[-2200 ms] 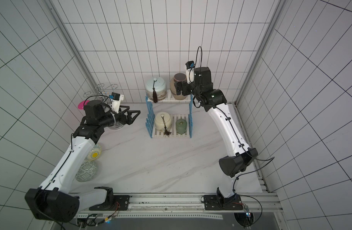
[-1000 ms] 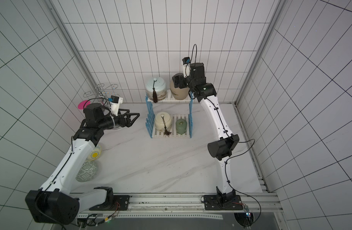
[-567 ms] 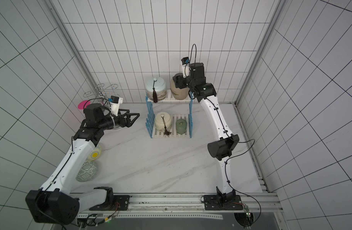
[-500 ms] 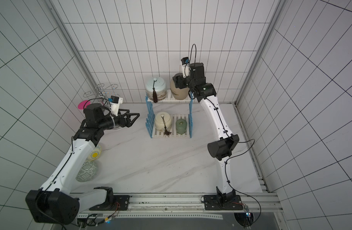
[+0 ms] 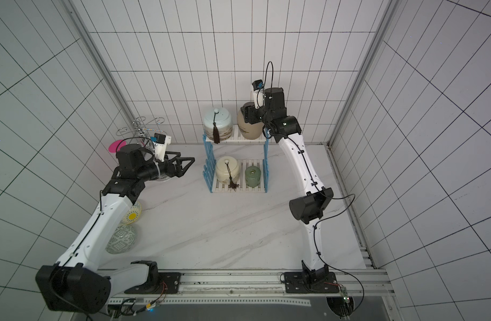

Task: Remove the tea canisters from the shelf
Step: Pick up the tea canister from the shelf.

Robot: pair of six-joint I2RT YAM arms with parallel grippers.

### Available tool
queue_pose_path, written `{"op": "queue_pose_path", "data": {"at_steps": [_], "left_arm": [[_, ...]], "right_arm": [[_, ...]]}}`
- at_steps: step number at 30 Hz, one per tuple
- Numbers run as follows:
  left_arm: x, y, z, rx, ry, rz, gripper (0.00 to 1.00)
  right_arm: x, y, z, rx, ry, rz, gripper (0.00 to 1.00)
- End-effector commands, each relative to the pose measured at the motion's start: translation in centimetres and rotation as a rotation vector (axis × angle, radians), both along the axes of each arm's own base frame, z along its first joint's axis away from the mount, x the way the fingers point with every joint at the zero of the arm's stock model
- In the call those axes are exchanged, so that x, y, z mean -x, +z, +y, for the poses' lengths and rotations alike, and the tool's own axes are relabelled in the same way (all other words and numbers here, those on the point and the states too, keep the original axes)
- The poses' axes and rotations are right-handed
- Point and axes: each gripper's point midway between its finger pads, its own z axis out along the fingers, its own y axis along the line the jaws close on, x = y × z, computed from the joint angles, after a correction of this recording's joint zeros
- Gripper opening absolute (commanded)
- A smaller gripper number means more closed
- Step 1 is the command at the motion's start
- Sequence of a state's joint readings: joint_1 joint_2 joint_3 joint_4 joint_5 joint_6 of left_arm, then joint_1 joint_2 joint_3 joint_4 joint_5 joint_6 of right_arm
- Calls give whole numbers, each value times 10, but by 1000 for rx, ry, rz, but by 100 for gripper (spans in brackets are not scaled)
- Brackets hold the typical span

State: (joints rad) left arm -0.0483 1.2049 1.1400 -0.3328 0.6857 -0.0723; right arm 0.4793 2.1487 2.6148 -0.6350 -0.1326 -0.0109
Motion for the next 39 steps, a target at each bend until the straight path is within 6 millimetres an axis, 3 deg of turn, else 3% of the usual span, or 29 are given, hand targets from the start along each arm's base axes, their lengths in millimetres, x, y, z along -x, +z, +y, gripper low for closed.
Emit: {"op": "queue_pose_path", "data": {"at_steps": [1,25,31,39], "left_arm": [[0,-1,0,5,-6,-8,99],[0,-2,3,11,-4,-16,99],[-1,-3,6,10,2,-15,99],[-2,-6,10,4,11,-12,99]], "right_arm": [[15,33,-5,-37,-10,-49,52],[74,107,-32,-96,-21,-160,46],[87,107,-45,-66,-48,-156,44],[109,92,-69,-46,-90,-146,38]]}}
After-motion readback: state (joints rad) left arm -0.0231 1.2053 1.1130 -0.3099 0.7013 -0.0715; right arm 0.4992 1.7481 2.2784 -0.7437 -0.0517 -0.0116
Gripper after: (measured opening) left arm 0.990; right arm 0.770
